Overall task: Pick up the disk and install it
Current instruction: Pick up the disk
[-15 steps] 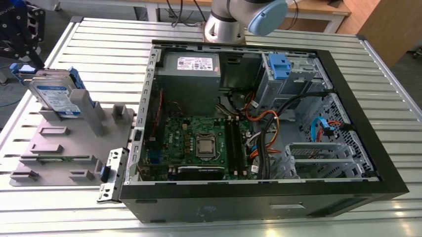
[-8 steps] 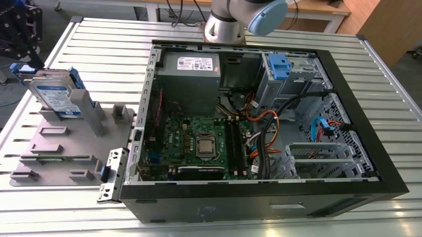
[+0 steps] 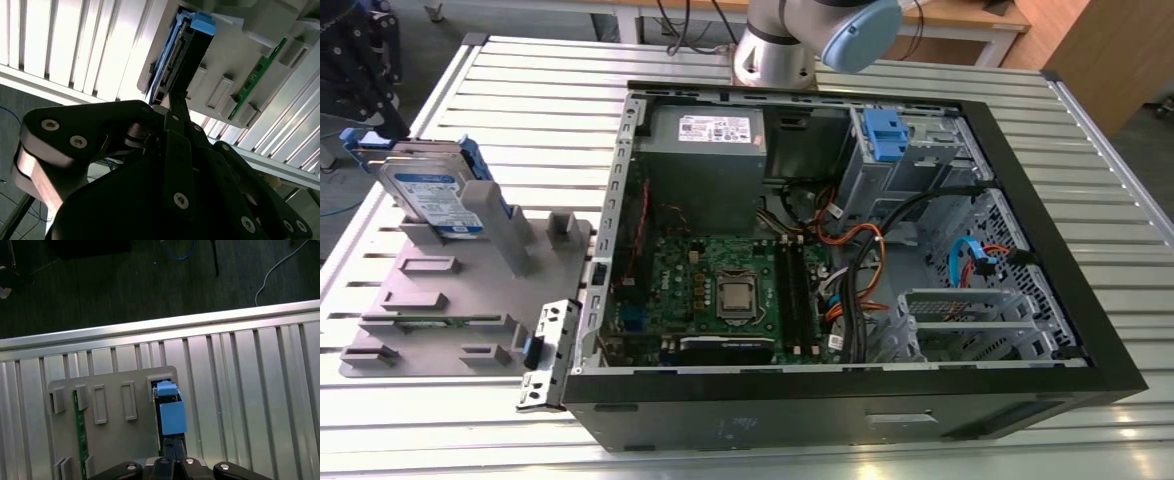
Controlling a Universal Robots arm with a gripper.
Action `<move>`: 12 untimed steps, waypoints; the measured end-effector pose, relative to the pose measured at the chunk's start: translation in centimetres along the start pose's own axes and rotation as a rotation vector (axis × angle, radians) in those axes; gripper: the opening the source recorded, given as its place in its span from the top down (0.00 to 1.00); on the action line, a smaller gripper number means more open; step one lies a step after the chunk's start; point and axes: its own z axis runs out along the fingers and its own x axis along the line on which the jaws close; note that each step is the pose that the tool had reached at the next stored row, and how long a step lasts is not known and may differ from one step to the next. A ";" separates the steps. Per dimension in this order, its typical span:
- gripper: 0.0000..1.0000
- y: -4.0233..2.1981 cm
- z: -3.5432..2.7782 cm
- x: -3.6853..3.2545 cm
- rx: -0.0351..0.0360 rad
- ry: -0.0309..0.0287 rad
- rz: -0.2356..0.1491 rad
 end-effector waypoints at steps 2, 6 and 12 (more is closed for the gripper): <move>0.89 0.00 0.01 0.00 0.0001 0.0000 0.000; 0.89 -0.29 0.07 -0.04 0.0001 -0.0001 0.000; 0.89 -0.72 0.33 -0.10 0.0002 -0.0002 0.000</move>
